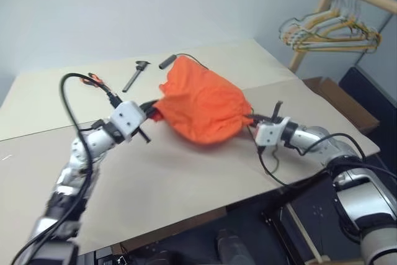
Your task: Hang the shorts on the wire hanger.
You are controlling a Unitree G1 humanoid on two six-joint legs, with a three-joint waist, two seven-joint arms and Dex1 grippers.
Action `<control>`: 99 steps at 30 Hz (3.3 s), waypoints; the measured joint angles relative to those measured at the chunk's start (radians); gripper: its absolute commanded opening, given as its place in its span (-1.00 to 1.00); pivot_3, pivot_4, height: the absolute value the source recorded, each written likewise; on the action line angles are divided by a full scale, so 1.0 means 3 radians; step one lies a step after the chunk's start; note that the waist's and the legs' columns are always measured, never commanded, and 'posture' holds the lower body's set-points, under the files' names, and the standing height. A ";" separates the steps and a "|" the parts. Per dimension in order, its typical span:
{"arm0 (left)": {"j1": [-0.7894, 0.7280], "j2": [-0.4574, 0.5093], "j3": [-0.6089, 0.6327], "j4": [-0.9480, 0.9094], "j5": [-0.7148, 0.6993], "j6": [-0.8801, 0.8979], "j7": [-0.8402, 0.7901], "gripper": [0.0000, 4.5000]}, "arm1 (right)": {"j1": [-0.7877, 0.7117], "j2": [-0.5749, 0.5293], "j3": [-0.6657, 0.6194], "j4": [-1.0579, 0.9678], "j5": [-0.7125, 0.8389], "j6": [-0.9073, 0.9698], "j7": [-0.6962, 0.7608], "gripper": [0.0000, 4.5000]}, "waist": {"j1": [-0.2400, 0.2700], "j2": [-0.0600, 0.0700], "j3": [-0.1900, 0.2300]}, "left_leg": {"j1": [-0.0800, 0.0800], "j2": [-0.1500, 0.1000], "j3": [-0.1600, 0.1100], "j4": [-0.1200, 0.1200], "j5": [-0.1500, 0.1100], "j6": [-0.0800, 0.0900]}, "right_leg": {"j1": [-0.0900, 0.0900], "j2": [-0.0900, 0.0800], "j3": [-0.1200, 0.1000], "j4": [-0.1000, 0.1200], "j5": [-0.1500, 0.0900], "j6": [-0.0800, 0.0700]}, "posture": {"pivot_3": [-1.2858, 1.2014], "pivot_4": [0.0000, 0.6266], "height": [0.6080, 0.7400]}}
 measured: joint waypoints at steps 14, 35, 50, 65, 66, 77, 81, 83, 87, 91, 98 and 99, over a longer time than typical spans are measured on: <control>0.2278 0.1041 0.1401 -0.1756 -0.0572 0.1230 -0.1471 -1.00 | 0.0461 -0.0145 -0.0003 -0.0966 -0.0450 0.0203 0.0086 -0.98 | 0.0159 -0.0005 0.0218 | 0.0149 0.0012 0.0000 0.0001 -0.0020 0.0001 | 0.0124 0.0024 0.0021 0.0012 -0.0032 -0.0018 | -0.10 -0.64 1.00; 0.1255 0.0656 0.1671 -0.1336 -0.1477 0.1677 -0.1667 0.98 | 0.2230 -0.1135 -0.0793 -0.2979 0.1459 0.1601 0.0905 1.00 | 0.0415 -0.0009 0.0241 | 0.0105 0.0017 0.0007 0.0008 -0.0034 0.0003 | 0.0092 0.0023 0.0018 0.0001 -0.0036 -0.0012 | -0.09 -0.72 1.00; -0.0998 -0.0490 0.0393 -0.0748 -0.2205 0.2663 -0.0424 0.98 | 0.1693 -0.0777 -0.1319 -0.3702 0.2377 0.6727 0.0330 1.00 | 0.0472 -0.0022 0.0232 | 0.0088 0.0011 0.0008 0.0027 -0.0034 0.0004 | 0.0084 0.0028 0.0022 -0.0003 -0.0022 -0.0005 | -0.11 -0.76 1.00; -0.1002 -0.0365 0.0203 -0.0540 -0.1837 0.2501 -0.1054 1.00 | 0.1349 -0.0597 -0.1321 -0.3587 0.2382 0.7484 0.0388 -0.95 | 0.0496 -0.0026 0.0225 | 0.0039 0.0010 0.0007 0.0047 -0.0036 0.0006 | 0.0044 0.0027 0.0021 -0.0003 -0.0014 0.0002 | -0.10 -0.80 1.00; -0.1001 -0.0365 0.0203 -0.0538 -0.1820 0.2490 -0.1068 1.00 | 0.1333 -0.0571 -0.1323 -0.3584 0.2363 0.7494 0.0359 -0.98 | 0.0496 -0.0027 0.0221 | 0.0039 0.0010 0.0007 0.0047 -0.0036 0.0006 | 0.0044 0.0027 0.0021 -0.0003 -0.0014 0.0002 | -0.10 -0.81 1.00; -0.1178 -0.0418 0.0132 -0.0265 -0.1602 0.2359 -0.1237 1.00 | 0.1928 -0.0953 -0.1715 -0.3817 0.1869 0.5783 0.0454 -0.98 | 0.0516 -0.0026 0.0199 | 0.0025 0.0000 0.0008 0.0055 -0.0036 0.0007 | 0.0038 0.0019 0.0019 -0.0005 -0.0010 0.0013 | -0.13 -0.89 1.00; -0.1428 -0.0377 0.0118 -0.0055 -0.1600 0.2509 -0.1297 1.00 | 0.2421 -0.1245 -0.1976 -0.3815 0.1387 0.4082 0.0619 -0.98 | 0.0473 -0.0028 0.0188 | 0.0025 0.0001 0.0014 0.0055 -0.0038 0.0009 | 0.0038 0.0019 0.0022 -0.0008 -0.0009 0.0017 | -0.15 -0.88 1.00; -0.1569 -0.0372 0.0098 0.0027 -0.1617 0.2613 -0.1329 1.00 | 0.2514 -0.1372 -0.1991 -0.3725 0.1127 0.3336 0.0622 -0.98 | 0.0425 -0.0028 0.0186 | 0.0029 0.0001 0.0021 0.0056 -0.0038 0.0009 | 0.0039 0.0018 0.0028 -0.0007 -0.0008 0.0019 | -0.16 -0.88 1.00; -0.1848 -0.0370 0.0027 0.0221 -0.1615 0.2808 -0.1431 1.00 | 0.2398 -0.1491 -0.1980 -0.3328 0.0508 0.2006 0.0316 -0.98 | 0.0321 -0.0030 0.0184 | 0.0036 0.0001 0.0026 0.0058 -0.0038 0.0010 | 0.0045 0.0018 0.0033 -0.0007 -0.0006 0.0022 | -0.17 -0.88 1.00; -0.2058 -0.0361 -0.0134 0.0401 -0.1519 0.2886 -0.1568 1.00 | 0.2061 -0.1485 -0.1945 -0.2984 0.0038 0.1276 -0.0040 -0.98 | 0.0209 -0.0030 0.0183 | 0.0041 0.0000 0.0030 0.0058 -0.0037 0.0010 | 0.0046 0.0018 0.0041 -0.0005 -0.0005 0.0023 | -0.18 -0.87 1.00; -0.2142 -0.0416 -0.0456 0.0454 -0.1333 0.2949 -0.1671 1.00 | 0.1654 -0.1390 -0.1736 -0.2884 -0.0324 0.0758 -0.0305 -0.98 | 0.0085 -0.0029 0.0182 | 0.0042 0.0000 0.0028 0.0058 -0.0037 0.0010 | 0.0046 0.0019 0.0044 -0.0002 -0.0005 0.0022 | -0.18 -0.86 1.00; -0.2142 -0.0430 -0.0478 0.0454 -0.1307 0.2957 -0.1673 1.00 | 0.1604 -0.1370 -0.1711 -0.2867 -0.0375 0.0728 -0.0321 -0.98 | 0.0080 -0.0029 0.0182 | 0.0042 0.0000 0.0028 0.0058 -0.0037 0.0010 | 0.0045 0.0019 0.0045 -0.0002 -0.0004 0.0022 | -0.18 -0.86 1.00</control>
